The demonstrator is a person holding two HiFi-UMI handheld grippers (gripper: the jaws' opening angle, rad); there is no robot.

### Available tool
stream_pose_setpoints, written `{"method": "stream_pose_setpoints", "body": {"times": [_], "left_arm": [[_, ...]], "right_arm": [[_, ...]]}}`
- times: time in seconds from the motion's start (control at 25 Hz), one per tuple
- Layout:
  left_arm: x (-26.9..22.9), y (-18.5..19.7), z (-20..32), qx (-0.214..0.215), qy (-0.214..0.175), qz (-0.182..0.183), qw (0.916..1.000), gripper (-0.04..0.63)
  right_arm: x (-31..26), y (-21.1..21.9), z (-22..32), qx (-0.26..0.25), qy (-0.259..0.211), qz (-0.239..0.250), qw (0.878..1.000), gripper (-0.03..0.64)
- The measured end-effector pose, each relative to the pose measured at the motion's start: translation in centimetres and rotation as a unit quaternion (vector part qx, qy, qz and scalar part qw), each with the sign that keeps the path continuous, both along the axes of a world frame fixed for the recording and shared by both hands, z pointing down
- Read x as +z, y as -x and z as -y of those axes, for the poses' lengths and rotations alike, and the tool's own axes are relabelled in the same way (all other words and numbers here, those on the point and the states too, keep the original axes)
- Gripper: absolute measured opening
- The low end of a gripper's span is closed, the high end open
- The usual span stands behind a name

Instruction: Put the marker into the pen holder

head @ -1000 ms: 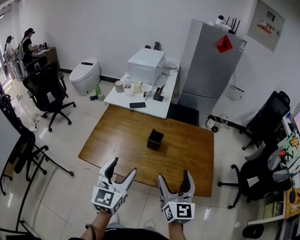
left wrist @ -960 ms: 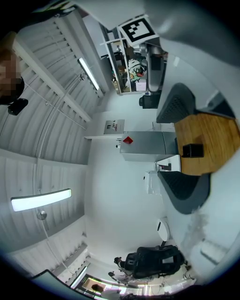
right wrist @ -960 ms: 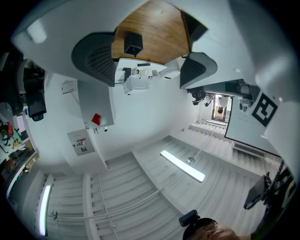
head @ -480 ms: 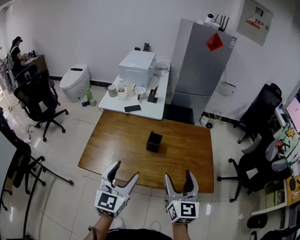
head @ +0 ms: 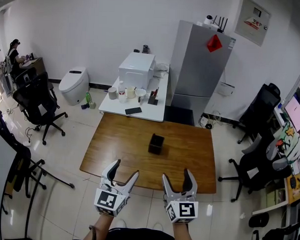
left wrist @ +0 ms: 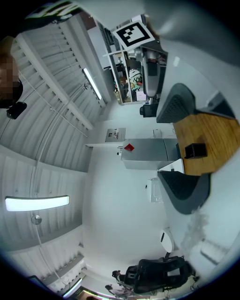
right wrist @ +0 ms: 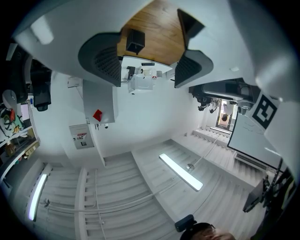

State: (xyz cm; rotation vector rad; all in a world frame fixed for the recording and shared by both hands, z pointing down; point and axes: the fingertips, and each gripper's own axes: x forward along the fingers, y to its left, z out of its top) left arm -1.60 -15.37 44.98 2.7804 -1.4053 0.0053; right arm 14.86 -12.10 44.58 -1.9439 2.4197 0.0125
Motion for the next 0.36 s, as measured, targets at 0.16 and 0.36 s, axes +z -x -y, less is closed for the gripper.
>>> {"method": "stream_pose_setpoints", "body": {"times": [0.16, 0.36], "left_arm": [[0.02, 0.46, 0.31, -0.004, -0.001, -0.002, 1.0, 0.324], [0.04, 0.78, 0.26, -0.006, -0.001, -0.004, 1.0, 0.324]], "right_arm": [[-0.24, 0.32, 0.26, -0.001, -0.005, -0.007, 1.0, 0.353], [-0.27, 0.34, 0.25, 0.006, -0.004, -0.01, 1.0, 0.353]]}}
